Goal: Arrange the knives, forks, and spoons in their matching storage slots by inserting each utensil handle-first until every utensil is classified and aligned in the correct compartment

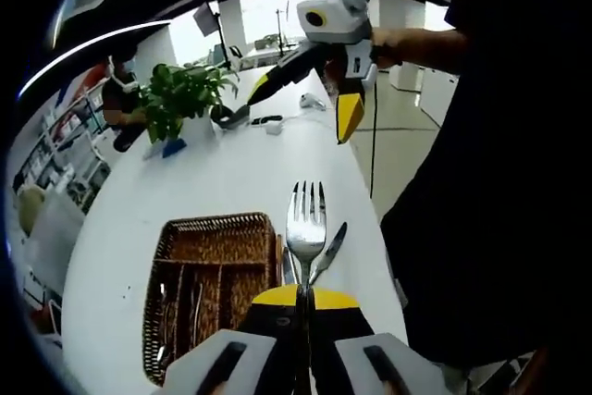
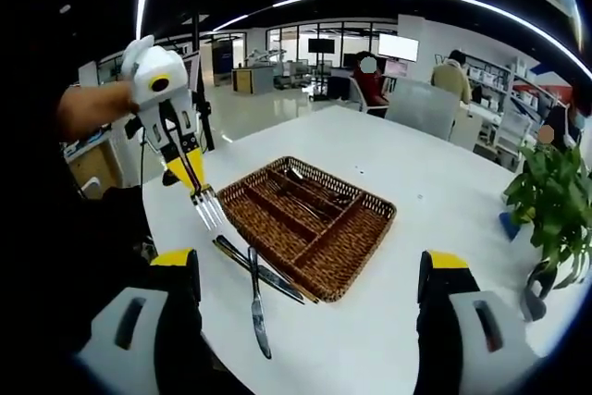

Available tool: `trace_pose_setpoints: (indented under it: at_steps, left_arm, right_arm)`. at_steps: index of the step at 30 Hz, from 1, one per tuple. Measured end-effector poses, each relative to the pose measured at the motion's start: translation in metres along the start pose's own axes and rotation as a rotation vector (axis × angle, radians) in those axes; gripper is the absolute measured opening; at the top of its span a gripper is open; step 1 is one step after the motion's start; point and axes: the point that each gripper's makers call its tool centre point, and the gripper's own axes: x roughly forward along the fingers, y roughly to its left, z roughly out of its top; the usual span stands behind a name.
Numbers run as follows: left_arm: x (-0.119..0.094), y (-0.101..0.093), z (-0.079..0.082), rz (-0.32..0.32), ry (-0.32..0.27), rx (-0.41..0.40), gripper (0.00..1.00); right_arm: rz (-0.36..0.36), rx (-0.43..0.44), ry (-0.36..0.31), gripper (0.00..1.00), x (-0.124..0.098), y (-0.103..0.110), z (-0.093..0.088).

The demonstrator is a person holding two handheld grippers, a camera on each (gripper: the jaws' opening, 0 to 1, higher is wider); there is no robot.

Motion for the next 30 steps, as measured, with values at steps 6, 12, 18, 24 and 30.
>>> trace_pose_setpoints:
  at_steps: [6,12,18,24,30]
  left_arm:
    - [-0.002,0.010,-0.002,0.003,0.020,0.021,0.00]
    - [-0.003,0.020,-0.004,0.010,0.019,0.023,0.00]
    - [-0.004,0.029,-0.010,0.019,0.034,0.038,0.00]
    - [-0.007,0.043,-0.017,0.025,0.043,0.044,0.00]
    - [-0.008,0.061,-0.027,0.043,0.057,0.058,0.00]
  right_arm:
    - [-0.004,0.005,-0.006,0.99,-0.002,-0.001,0.002]
    - [-0.006,0.005,-0.002,0.99,-0.002,-0.002,0.003]
    - [0.008,0.020,-0.019,0.99,-0.001,0.002,0.008]
    - [0.007,0.020,-0.010,0.99,0.003,0.005,0.006]
    - [0.004,0.020,-0.006,0.99,0.003,0.005,0.006]
